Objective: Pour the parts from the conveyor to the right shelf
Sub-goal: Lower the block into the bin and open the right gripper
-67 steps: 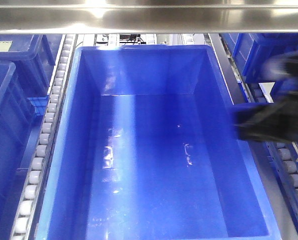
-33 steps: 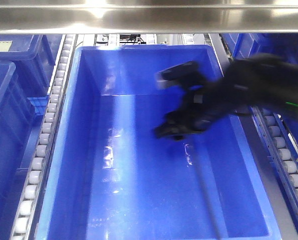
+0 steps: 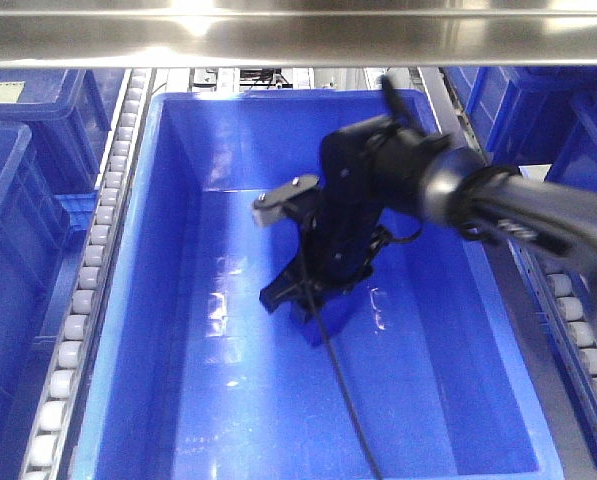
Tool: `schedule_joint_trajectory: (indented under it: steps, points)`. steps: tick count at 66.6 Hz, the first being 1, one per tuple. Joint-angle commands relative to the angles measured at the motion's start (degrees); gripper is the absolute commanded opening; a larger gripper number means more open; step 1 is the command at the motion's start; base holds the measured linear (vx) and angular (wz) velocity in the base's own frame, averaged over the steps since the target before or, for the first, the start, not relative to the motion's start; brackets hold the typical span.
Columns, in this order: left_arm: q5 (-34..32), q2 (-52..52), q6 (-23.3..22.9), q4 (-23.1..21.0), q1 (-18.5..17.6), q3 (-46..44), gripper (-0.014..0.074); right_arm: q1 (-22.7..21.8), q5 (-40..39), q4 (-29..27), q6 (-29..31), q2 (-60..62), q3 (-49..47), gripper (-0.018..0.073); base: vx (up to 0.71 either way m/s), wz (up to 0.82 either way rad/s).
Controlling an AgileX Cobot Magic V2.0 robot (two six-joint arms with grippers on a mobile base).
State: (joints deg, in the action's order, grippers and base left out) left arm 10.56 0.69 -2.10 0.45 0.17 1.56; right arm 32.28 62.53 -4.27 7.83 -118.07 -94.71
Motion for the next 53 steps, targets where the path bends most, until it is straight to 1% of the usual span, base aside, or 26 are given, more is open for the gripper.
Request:
schedule_joint_trajectory:
  steps: [1, 6, 12, 19, 29, 32, 36, 40, 53]
  points:
    - [-3.30, 0.60, -0.49, -0.45, -0.37, -1.10, -0.0006, 0.14, -0.27, 0.22, 0.03, 2.03, -1.94, 0.0008, 0.00, 0.00]
    - [-3.30, 0.60, -0.49, -0.45, -0.37, -1.10, -0.0006, 0.14, -0.09, 0.22, -0.25, 1.27, -1.94, 0.0036, 0.00, 0.00]
    - [-3.30, 0.60, -0.49, -0.45, -0.37, -1.10, -0.0006, 0.14, 0.44, 0.22, -0.87, 1.10, -1.94, 0.0099, 0.00, 0.00]
    - [-3.30, 0.60, -0.49, -0.45, -0.37, -1.10, -0.0006, 0.14, 0.58, 0.22, -0.85, 1.10, -1.94, 0.0223, 0.00, 0.00]
    - [-3.30, 0.60, -0.49, -0.45, -0.37, -1.10, -0.0006, 0.14, 0.68, 0.22, -0.90, 1.10, -1.94, 0.0431, 0.00, 0.00]
    - [-3.30, 0.60, -0.49, -0.45, -0.37, -1.10, -0.0006, 0.19, 0.47, 0.22, -0.98, 1.10, -1.94, 0.0469, 0.00, 0.00]
    - [-3.30, 0.60, -0.49, -0.45, -0.37, -1.10, -0.0006, 0.32, 0.07, 0.41, -1.48, 1.25, -1.94, 0.0504, 0.00, 0.00]
    - [-3.30, 0.60, -0.49, -0.45, -0.37, -1.10, -0.0006, 0.38, -0.76, 0.48, -2.39, 1.89, -1.86, 0.0521, 0.00, 0.00]
    - [-3.30, 0.60, -0.49, -0.45, -0.37, -1.10, -0.0006, 0.80, -4.68, 0.53, -2.45, 4.97, -1.75, 0.0518, 0.00, 0.00]
